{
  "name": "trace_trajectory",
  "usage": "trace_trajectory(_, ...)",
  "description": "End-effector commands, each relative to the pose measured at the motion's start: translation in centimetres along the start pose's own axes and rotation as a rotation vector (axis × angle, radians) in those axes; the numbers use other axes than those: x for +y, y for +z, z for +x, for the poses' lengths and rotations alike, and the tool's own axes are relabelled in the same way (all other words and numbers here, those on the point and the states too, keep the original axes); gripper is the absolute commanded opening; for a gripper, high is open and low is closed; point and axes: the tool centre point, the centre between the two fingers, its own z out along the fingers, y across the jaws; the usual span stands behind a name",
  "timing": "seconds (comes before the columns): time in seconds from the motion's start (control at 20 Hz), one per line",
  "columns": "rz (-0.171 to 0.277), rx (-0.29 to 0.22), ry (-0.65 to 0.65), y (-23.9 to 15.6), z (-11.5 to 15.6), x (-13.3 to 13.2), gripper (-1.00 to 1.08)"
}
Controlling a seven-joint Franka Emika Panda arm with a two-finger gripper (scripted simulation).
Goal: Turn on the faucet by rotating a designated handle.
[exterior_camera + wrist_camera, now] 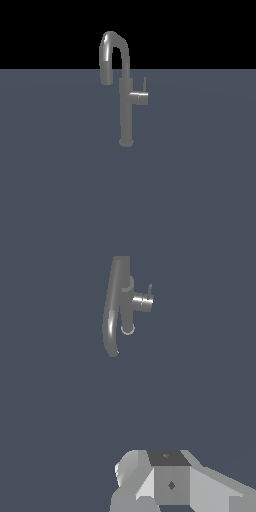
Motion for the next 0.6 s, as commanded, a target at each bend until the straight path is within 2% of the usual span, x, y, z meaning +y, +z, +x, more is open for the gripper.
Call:
trace_trajectory(0.0, 0.000, 0.000, 0.000, 0.0, 0.0, 0.0, -1.00)
trace_trajectory(0.3, 0.014, -0.012, 0.015, 0.0, 0.5, -0.1, -1.00)
trace_trajectory(0.55, 0.047, -0.041, 0.050, 0.1, 1.6, -0.3, -1.00)
